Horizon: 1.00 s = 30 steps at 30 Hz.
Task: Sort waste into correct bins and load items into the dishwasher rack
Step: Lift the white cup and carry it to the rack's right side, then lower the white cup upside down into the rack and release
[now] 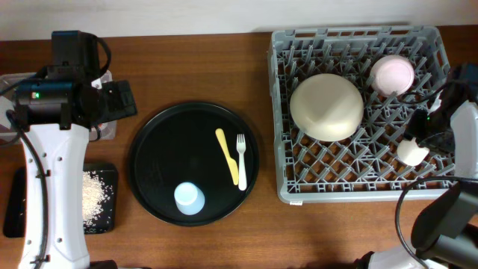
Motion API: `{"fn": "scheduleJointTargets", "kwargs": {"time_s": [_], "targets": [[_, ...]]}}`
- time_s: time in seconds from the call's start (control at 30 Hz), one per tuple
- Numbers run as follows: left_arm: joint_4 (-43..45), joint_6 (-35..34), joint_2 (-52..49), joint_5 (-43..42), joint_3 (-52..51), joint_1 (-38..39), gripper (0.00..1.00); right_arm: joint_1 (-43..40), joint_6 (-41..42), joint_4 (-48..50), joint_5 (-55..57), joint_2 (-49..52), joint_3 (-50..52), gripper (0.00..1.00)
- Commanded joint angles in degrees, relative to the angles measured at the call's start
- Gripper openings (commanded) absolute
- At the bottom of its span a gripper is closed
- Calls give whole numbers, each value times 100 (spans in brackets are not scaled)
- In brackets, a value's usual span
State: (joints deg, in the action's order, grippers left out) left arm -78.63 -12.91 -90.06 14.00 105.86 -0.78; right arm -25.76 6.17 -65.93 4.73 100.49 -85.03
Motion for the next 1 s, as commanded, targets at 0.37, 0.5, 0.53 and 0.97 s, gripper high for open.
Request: {"fn": "scheduleJointTargets", "kwargs": {"time_s": [0.37, 0.5, 0.53, 0.97], "targets": [[9, -33, 9, 61, 46, -15, 99, -9, -2, 483, -804, 111, 542, 50], [9, -33, 9, 61, 46, -13, 99, -9, -190, 577, -1078, 109, 531, 49], [7, -33, 9, 61, 46, -13, 99, -9, -190, 577, -1082, 109, 531, 49], [9, -33, 9, 61, 46, -13, 99, -4, -295, 269, -1187, 103, 492, 47]]}}
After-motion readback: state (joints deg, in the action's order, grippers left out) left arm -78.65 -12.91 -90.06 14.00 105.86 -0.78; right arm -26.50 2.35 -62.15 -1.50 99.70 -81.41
